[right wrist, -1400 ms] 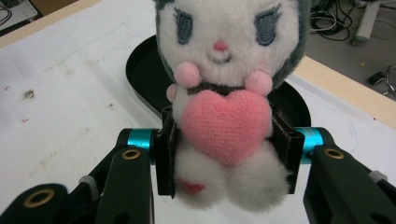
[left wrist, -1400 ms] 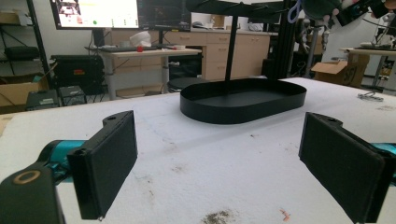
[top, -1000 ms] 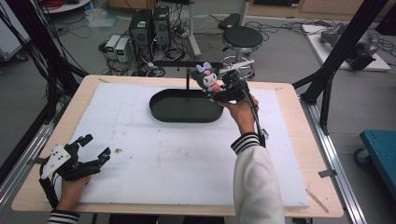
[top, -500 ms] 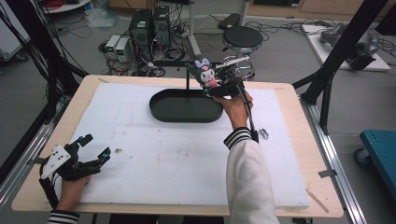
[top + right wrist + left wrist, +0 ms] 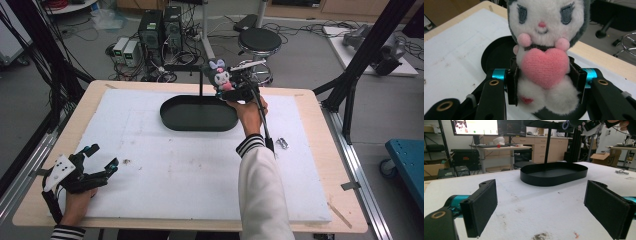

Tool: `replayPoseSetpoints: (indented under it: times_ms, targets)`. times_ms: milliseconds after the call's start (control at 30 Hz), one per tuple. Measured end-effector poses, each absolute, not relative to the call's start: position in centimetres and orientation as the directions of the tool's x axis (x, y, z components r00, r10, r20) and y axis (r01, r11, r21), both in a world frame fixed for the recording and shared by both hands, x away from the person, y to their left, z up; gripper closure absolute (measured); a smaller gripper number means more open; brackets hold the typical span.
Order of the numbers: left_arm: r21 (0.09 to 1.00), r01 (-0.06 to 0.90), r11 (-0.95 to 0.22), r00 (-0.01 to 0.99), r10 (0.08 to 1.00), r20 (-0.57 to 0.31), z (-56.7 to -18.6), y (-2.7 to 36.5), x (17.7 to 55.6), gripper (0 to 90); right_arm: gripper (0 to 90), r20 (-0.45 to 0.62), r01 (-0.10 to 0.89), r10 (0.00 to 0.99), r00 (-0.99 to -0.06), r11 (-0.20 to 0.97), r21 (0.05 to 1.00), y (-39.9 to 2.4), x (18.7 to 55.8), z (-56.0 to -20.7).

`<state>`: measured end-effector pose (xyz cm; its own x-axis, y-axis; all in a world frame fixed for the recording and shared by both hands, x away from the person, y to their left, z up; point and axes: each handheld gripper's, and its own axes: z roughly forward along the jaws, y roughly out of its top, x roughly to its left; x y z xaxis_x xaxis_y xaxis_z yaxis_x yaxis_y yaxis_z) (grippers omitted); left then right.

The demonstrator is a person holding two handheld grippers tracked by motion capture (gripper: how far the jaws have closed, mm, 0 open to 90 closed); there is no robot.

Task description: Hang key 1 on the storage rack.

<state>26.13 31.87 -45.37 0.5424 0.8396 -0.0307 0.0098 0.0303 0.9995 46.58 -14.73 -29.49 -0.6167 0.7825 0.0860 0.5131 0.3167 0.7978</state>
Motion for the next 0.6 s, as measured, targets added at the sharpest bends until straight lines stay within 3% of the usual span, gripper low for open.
replayPoseSetpoints:
  times_ms: [600]
  targets:
    - [1.0,0.007,0.024,0.543,0.839,-0.024,-45.37,31.87,26.08,11.9,53.4,0.093,0.539,0.823,-0.561,0.278,0.795,-14.56,46.91,-30.07]
